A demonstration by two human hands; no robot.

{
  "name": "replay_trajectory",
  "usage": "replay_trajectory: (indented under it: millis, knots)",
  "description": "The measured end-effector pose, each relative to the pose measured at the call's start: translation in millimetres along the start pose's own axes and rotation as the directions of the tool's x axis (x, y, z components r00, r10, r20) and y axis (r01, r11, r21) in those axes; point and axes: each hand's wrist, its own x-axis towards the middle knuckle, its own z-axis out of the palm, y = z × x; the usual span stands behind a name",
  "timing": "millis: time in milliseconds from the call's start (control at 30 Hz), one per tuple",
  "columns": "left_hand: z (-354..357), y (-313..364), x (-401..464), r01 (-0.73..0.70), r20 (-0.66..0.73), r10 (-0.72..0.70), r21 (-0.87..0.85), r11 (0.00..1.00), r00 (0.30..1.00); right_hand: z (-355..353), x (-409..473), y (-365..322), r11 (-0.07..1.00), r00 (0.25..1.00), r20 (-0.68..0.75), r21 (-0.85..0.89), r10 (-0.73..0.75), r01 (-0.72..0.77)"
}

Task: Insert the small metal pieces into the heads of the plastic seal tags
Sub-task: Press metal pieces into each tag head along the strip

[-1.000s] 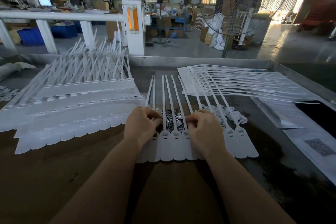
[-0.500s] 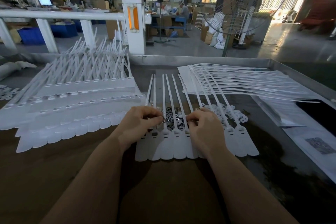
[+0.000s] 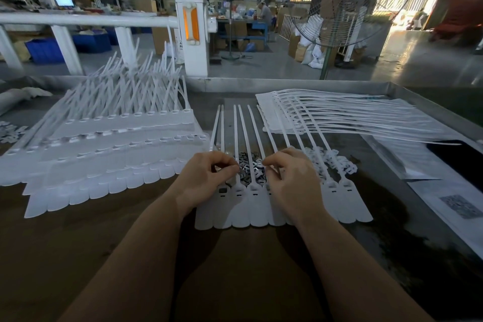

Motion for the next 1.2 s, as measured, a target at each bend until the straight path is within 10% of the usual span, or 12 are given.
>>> replay_trajectory:
  millis: [733,1200]
  knots:
    - [8.2,6.3,-0.5,-0.114,0.036,0.111,0.105,0.988,0.993,2.5,-1.3,-3.0,0.98,0.961,0.201,-0.01,-0.191,0.197]
    - [0.3,3.1,2.5,0.107,0.074,-0.116,0.11,0.988,0.991,3.2,-0.7,1.6,0.998,0.994,0.096,0.011,-0.057,0.056]
